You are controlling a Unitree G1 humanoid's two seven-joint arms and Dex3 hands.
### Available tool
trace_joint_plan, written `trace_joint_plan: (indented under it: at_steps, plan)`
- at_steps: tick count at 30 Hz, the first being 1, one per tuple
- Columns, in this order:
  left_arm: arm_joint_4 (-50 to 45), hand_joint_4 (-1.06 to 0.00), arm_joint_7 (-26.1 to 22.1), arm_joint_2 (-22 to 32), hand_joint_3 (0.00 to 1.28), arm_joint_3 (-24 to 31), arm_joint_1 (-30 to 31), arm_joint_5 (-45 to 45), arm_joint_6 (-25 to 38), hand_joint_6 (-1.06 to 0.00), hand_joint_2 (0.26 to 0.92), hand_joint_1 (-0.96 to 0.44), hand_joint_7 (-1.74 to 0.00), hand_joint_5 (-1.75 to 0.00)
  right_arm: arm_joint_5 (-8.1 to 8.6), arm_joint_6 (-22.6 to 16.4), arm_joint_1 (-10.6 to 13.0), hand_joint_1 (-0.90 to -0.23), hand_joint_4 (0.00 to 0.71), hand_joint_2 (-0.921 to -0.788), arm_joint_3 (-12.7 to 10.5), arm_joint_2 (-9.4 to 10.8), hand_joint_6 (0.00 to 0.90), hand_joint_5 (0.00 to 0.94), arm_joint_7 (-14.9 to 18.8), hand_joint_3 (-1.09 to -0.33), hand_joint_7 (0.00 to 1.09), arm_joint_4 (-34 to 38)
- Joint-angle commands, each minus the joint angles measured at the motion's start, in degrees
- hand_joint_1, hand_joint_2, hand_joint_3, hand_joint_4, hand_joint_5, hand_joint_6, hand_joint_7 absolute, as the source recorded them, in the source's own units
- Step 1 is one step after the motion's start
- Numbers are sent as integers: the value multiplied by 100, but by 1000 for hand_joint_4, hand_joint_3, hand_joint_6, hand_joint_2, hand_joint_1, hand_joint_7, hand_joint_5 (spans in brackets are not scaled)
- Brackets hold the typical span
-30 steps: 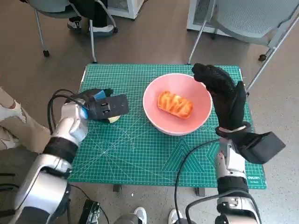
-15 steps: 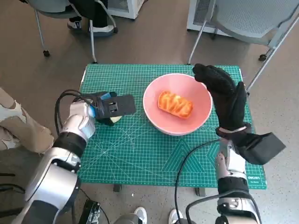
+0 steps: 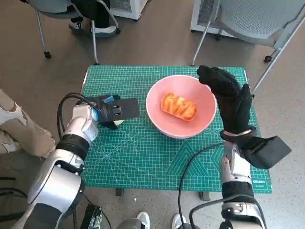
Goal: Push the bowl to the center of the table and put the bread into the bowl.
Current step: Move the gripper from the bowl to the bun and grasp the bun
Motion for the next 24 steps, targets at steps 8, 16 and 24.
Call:
trace_joint_plan:
  at_steps: [8, 16, 24]
  plan:
    - [172, -425, 966, -73, 24, -13, 122, 10, -407, -455, 831, -59, -46, -286, 0, 65, 157, -633, 195, -921, 26, 37, 35, 0, -24, -790, 477, 16]
    - [110, -486, 1625, 48, 591, -136, 299, 117, -811, -694, 664, 10, -968, -1564, 53, 99, 148, -630, 188, -921, 0, -7, 35, 0, 13, -790, 476, 8]
    - [-168, -497, 1430, 177, 499, -6, 268, -54, -926, -701, 723, 5, -967, -1595, 57, 104, 108, -628, 188, -921, -9, 7, 35, 0, 14, -791, 477, 54]
